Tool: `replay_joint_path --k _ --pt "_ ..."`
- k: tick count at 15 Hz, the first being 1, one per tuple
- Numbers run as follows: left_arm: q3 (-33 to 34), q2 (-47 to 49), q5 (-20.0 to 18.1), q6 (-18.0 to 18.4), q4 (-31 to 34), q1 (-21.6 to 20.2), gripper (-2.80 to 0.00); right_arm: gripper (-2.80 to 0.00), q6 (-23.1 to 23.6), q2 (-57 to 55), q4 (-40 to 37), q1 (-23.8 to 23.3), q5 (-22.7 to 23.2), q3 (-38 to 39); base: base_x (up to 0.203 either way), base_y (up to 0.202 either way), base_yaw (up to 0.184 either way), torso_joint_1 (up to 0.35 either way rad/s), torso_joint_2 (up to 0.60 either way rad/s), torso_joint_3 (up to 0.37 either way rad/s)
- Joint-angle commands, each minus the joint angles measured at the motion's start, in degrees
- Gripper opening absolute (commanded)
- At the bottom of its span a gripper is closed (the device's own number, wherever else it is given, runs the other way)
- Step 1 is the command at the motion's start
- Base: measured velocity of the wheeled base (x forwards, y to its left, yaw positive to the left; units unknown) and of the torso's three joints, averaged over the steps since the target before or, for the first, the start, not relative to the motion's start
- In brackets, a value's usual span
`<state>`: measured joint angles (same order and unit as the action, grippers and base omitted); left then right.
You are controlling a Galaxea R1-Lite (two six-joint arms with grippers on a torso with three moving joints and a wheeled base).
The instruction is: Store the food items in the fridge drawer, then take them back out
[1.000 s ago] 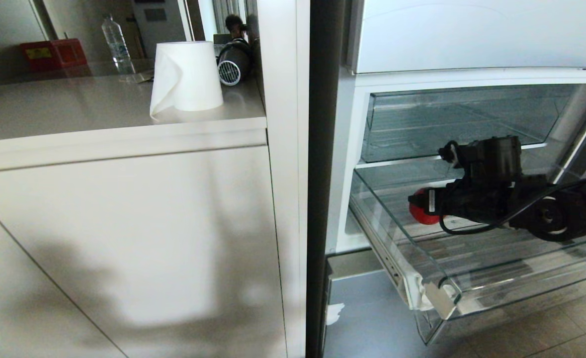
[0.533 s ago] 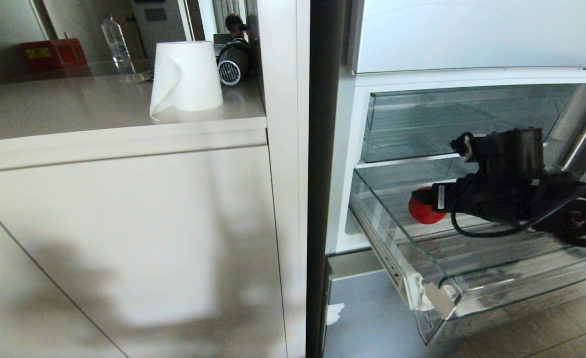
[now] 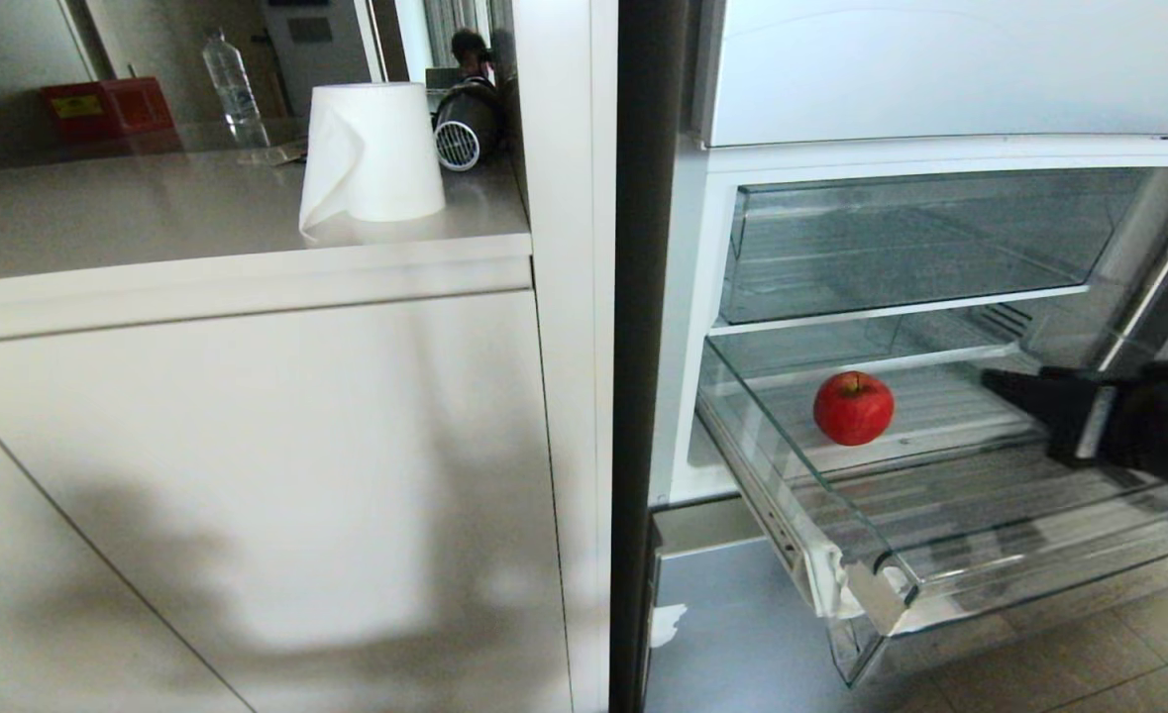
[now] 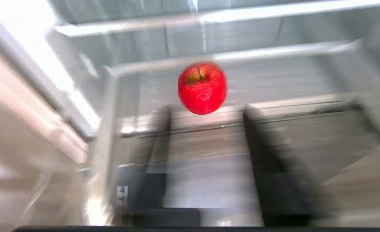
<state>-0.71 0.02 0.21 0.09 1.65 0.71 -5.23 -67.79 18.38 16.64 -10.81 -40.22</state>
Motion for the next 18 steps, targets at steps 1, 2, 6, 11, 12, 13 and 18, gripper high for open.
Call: replay_joint_path --k 1,2,6,11,12,13,18 --pt "0.00 -0.02 0.05 0.00 0.02 0.00 -2.80 -2.80 -0.03 16.75 0.12 0.21 0.25 5.42 0.000 0.000 0.000 0.000 0.00 0.000" --pt "0.00 -0.02 0.05 0.00 0.02 0.00 -2.80 -2.80 0.01 22.95 0.07 0.06 0.81 8.35 0.000 0.000 0.000 0.000 0.00 0.000" --pt "0.00 -0.02 0.05 0.00 0.02 0.00 -2.80 -2.80 0.44 44.31 -1.17 -2.16 2.15 20.42 0.000 0.000 0.000 0.000 0.00 0.000" --pt "0.00 -0.02 0.04 0.00 0.02 0.00 -2.80 -2.80 4.19 52.05 -4.81 -5.50 8.29 38.51 0.000 0.000 0.000 0.000 0.00 0.000" --pt "0.00 -0.02 0.05 0.00 0.02 0.00 -2.80 -2.80 4.68 52.11 -6.84 -5.59 9.87 40.30 0.000 0.000 0.000 0.000 0.00 0.000" --pt "0.00 -0.02 0.05 0.00 0.02 0.00 -2.80 -2.80 4.72 52.13 -11.66 -5.63 10.78 40.32 0.000 0.000 0.000 0.000 0.00 0.000" --pt "0.00 -0.02 0.05 0.00 0.02 0.00 -2.80 -2.80 4.27 52.23 -15.28 -5.48 15.07 40.29 0.000 0.000 0.000 0.000 0.00 0.000"
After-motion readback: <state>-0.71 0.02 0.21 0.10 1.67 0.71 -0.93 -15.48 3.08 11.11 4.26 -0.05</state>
